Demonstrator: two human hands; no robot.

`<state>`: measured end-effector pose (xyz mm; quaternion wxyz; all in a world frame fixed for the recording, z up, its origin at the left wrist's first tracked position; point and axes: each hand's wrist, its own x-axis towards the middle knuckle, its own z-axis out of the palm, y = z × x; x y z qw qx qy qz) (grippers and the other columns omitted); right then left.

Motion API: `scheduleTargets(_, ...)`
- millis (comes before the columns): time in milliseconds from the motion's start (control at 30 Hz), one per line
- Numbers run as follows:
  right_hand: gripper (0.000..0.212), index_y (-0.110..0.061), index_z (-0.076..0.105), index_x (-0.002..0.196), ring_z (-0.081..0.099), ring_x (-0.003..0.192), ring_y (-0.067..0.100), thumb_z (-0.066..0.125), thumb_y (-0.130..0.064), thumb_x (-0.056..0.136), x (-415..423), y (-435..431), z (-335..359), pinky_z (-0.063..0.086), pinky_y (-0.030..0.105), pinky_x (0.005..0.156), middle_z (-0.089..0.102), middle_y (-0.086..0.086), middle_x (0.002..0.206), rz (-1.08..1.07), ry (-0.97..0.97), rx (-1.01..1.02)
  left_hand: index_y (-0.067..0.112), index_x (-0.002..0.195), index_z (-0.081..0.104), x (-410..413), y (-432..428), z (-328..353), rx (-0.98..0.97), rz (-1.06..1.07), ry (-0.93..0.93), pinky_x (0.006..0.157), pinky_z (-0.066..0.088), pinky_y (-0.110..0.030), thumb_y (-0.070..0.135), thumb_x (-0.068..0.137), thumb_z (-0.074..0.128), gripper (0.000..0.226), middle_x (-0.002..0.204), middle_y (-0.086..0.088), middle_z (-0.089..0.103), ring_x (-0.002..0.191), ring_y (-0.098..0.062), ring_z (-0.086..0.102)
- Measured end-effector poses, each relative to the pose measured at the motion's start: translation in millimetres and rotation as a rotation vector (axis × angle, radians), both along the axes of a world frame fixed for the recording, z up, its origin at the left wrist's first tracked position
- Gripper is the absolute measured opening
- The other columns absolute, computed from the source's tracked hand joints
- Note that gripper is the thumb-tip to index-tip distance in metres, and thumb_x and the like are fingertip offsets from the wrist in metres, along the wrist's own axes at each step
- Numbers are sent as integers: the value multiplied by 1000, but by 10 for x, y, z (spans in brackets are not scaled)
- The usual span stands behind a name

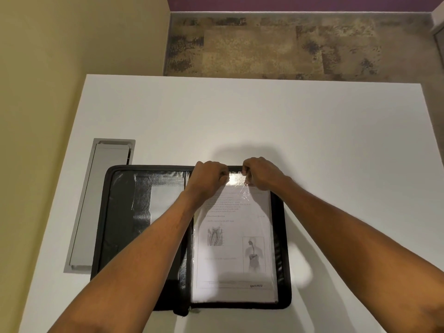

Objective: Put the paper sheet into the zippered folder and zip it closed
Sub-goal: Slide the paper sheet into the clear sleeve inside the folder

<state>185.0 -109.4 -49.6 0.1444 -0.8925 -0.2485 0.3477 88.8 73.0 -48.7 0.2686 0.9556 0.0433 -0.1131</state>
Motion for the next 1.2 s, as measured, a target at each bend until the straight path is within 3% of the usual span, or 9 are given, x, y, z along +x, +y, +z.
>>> scheduleTargets(200, 26, -16, 62, 94, 68, 80, 29, 57, 5, 80, -175, -10, 99, 55, 41, 87, 72, 3, 86, 17, -171, -79, 23, 115, 72, -197, -103, 40, 51, 31, -177, 87, 51, -41, 30, 97, 67, 20, 114, 4, 70, 104, -19, 61)
scheduleTargets(300, 30, -13, 60, 94, 65, 85, 30, 48, 9, 78, -250, -99, 198, 47, 41, 93, 69, 6, 85, 39, -284, -155, 20, 119, 73, -515, -185, 115, 53, 53, -111, 97, 52, -41, 31, 98, 68, 25, 130, -1, 67, 120, -22, 60)
scheduleTargets(367, 26, -14, 61, 102, 64, 95, 29, 57, 2, 81, -331, -219, 172, 43, 42, 101, 67, 6, 94, 10, -461, -230, 19, 131, 66, -762, -263, 147, 21, 46, 28, 110, 46, -43, 29, 92, 75, 42, 145, -5, 58, 136, -25, 51)
scheduleTargets(467, 25, -14, 65, 108, 63, 103, 28, 67, -11, 83, -680, -382, 143, 41, 47, 108, 67, 7, 105, -87, -652, -184, 13, 153, 44, -1087, -406, 97, 96, -61, 169, 124, 31, -46, 31, 79, 87, 88, 167, -16, 30, 155, -34, 27)
scheduleTargets(567, 30, -13, 66, 114, 64, 110, 27, 64, -11, 84, -1343, -450, 141, 49, 46, 101, 67, 9, 118, -54, -565, 4, 17, 165, 18, -1299, -531, -8, 197, -108, 245, 128, 19, -56, 43, 76, 88, 116, 174, -16, 0, 161, -33, 2)
scheduleTargets(667, 37, -16, 62, 124, 58, 123, 29, 67, -21, 87, -1902, -567, 81, 48, 46, 104, 60, 10, 134, 16, -461, -43, 23, 166, 6, -1376, -633, -60, 204, -102, 285, 127, 8, -59, 41, 80, 86, 119, 173, -12, -15, 160, -31, -12)
scheduleTargets(767, 47, -18, 55, 134, 50, 134, 30, 66, -32, 91, -2086, -775, -18, 47, 44, 105, 50, 12, 149, -62, -401, -144, 26, 166, 5, -1366, -700, -92, 212, -73, 266, 126, 5, -59, 41, 79, 87, 120, 173, -12, -17, 160, -33, -14)
scheduleTargets(1000, 85, -13, 34, 151, 44, 137, 34, 63, -61, 88, -2181, -1107, 76, 45, 47, 106, 41, 16, 153, -549, -285, -197, 24, 166, 2, -1293, -807, -115, 230, -65, 289, 126, 7, -63, 42, 80, 87, 122, 172, -15, -18, 160, -35, -14)
scheduleTargets(1200, 103, -13, 24, 158, 40, 140, 35, 63, -71, 83, -2384, -1090, 169, 44, 48, 105, 34, 16, 157, -531, -279, -205, 26, 165, 4, -1397, -779, -69, 207, -69, 242, 125, 9, -61, 49, 73, 89, 128, 173, -13, -15, 160, -34, -10)
